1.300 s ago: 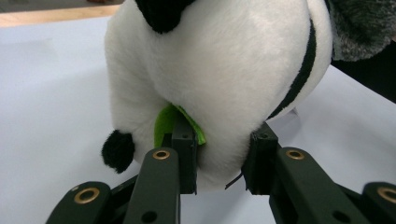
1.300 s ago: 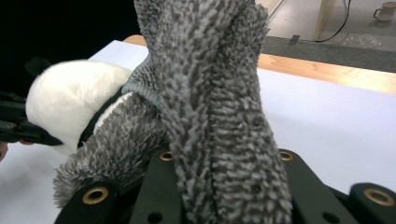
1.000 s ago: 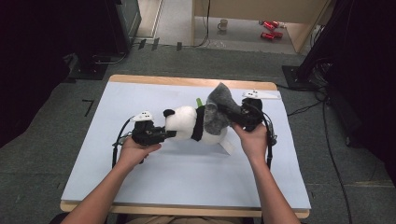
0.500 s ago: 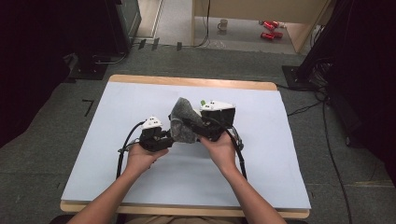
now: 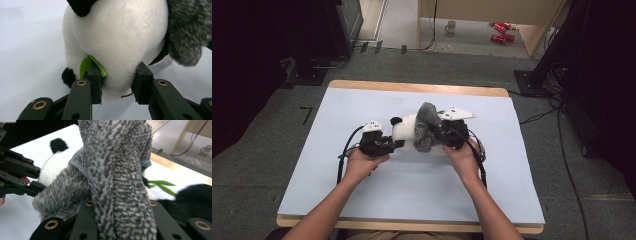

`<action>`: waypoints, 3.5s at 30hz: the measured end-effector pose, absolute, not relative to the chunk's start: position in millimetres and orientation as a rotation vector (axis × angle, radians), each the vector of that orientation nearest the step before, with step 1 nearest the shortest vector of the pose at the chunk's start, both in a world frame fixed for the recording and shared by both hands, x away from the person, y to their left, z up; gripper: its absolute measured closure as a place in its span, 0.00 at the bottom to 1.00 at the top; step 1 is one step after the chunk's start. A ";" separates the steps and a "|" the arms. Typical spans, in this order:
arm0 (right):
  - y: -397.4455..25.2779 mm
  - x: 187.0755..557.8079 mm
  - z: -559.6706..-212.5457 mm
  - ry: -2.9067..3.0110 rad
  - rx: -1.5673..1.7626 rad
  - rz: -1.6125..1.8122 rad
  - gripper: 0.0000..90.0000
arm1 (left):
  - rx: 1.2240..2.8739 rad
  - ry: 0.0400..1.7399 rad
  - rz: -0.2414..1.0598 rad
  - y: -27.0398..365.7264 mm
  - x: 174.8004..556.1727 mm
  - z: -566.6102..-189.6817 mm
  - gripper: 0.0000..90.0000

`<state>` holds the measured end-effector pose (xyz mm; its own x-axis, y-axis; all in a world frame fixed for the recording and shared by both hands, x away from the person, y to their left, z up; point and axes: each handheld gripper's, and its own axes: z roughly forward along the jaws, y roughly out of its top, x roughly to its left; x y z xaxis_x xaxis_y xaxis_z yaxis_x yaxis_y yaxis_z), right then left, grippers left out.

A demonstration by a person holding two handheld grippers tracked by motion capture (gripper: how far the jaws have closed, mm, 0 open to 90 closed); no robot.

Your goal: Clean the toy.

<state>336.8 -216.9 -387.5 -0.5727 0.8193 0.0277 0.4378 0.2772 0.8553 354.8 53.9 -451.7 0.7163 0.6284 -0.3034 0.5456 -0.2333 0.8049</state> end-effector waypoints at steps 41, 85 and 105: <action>-176.4 341.9 -381.6 2.322 1.164 1.460 0.89 | 1.868 0.926 0.121 58.0 355.0 -461.7 0.66; -274.2 348.7 -382.7 2.202 1.311 1.290 0.88 | 1.896 0.658 0.161 57.5 392.5 -478.8 0.23; -206.9 351.8 -356.5 2.210 1.253 1.496 0.88 | 1.926 0.769 0.181 41.1 376.4 -468.4 0.39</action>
<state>351.8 -206.9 -356.5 -0.6233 0.7287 0.2835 0.5341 0.1319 0.8351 376.4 41.1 -468.4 0.7858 0.5844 -0.2024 0.4331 -0.2862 0.8547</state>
